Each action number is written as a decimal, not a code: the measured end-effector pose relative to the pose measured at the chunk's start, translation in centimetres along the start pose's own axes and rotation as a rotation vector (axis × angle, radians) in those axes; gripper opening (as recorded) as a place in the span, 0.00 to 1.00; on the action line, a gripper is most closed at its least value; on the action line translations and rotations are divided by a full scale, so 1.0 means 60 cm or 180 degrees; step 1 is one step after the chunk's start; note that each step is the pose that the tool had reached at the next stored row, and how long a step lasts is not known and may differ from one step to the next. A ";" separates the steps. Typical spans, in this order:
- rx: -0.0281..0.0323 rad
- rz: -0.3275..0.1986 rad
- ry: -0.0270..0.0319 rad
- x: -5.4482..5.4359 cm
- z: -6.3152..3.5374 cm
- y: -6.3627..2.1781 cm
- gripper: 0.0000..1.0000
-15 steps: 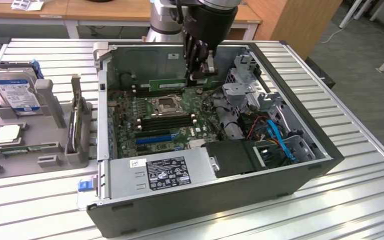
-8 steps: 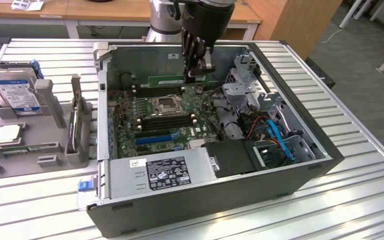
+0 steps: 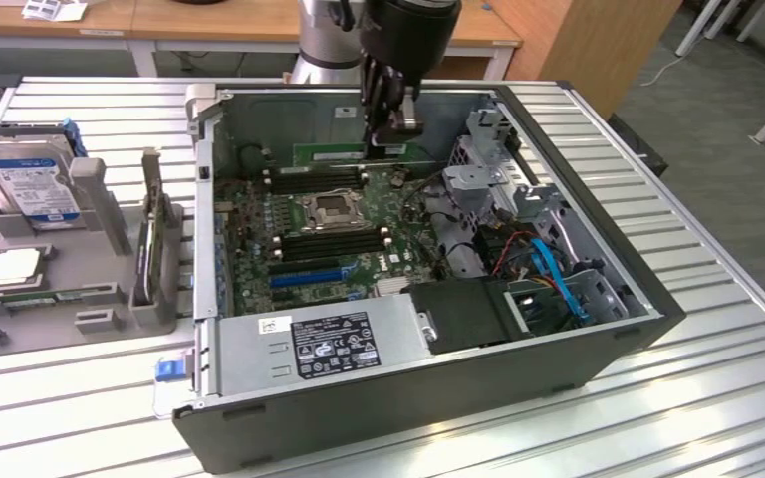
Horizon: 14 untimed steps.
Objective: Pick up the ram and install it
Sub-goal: 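Insert the ram into the slot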
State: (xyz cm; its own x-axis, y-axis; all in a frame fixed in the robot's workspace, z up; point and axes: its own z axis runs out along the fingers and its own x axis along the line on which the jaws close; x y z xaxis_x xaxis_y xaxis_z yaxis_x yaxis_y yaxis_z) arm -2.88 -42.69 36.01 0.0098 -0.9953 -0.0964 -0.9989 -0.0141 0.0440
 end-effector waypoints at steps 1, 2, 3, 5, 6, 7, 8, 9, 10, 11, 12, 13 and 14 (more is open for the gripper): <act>0.0004 0.0040 -0.0002 0.000 0.000 0.000 0.14; 0.0007 0.0076 -0.0003 0.000 0.000 0.001 0.14; 0.0008 0.0088 -0.0004 0.000 0.000 0.001 0.14; 0.0009 0.0091 -0.0005 -0.001 0.001 0.001 0.14; 0.0009 0.0091 -0.0005 0.000 0.004 0.001 0.14; 0.0009 0.0091 -0.0004 0.000 0.006 0.001 0.14; 0.0009 0.0091 -0.0004 0.000 0.009 0.001 0.14; 0.0009 0.0091 -0.0004 0.001 0.012 0.001 0.14; 0.0009 0.0091 -0.0004 0.001 0.015 0.000 0.14; 0.0009 0.0091 -0.0004 0.001 0.019 0.000 0.14; 0.0009 0.0091 -0.0004 0.001 0.022 0.000 0.14; 0.0009 0.0091 -0.0004 0.002 0.025 0.000 0.14; 0.0009 0.0091 -0.0004 0.002 0.028 0.000 0.14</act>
State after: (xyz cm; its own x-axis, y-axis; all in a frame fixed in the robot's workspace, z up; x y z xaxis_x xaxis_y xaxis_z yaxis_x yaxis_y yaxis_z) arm -2.95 -42.65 34.35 -0.0189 -0.9952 -0.0964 -0.9989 0.0147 0.0439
